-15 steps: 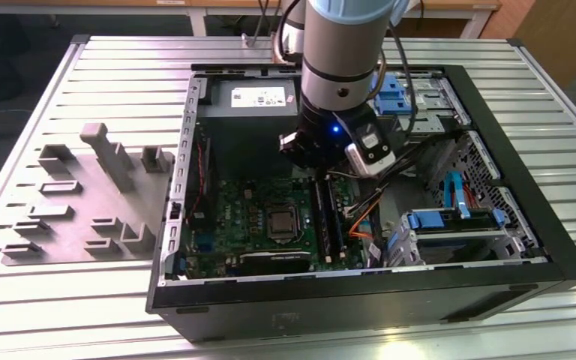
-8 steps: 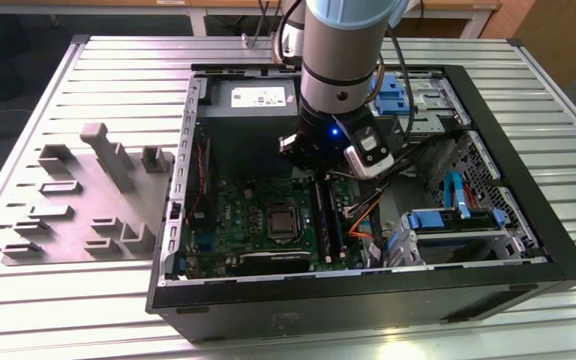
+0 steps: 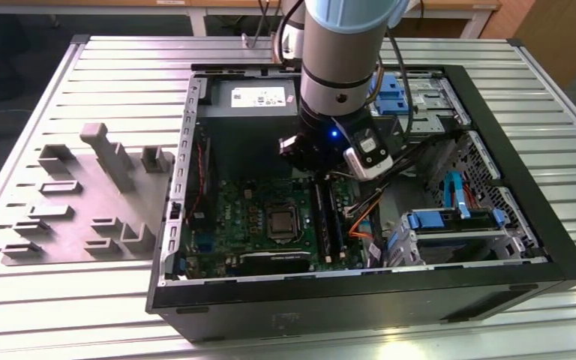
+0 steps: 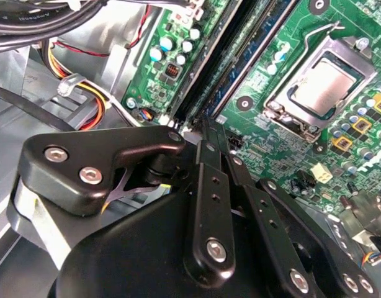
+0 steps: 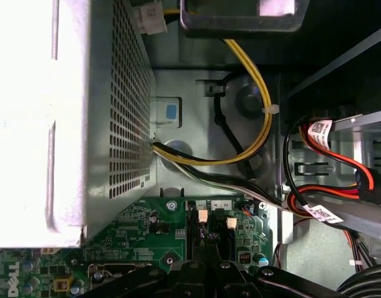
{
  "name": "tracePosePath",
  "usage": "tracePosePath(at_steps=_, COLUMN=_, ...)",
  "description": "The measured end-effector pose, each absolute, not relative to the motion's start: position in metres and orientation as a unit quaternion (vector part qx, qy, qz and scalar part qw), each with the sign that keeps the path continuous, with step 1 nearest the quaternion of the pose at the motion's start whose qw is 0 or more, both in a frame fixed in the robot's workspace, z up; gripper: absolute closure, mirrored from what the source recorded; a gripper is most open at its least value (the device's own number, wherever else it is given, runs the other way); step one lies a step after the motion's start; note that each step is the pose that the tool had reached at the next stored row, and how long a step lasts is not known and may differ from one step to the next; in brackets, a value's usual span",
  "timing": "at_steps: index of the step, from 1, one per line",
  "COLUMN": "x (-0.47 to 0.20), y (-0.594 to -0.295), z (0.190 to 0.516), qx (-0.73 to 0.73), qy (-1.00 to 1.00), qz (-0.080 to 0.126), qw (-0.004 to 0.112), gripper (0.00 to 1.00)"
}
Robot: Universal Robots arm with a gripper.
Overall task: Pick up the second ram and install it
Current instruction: 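Press down the second ram until it locks into place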
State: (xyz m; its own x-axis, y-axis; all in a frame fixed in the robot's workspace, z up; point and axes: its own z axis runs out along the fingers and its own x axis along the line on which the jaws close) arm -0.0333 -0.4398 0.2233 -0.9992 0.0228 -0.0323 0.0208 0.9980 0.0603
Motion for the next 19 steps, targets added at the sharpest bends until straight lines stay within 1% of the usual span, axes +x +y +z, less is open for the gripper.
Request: tracePosePath(at_steps=19, x=-0.0333, y=-0.4398, z=0.2177, qx=0.011, qy=0.999, qz=0.030, qw=0.016, gripper=0.89)
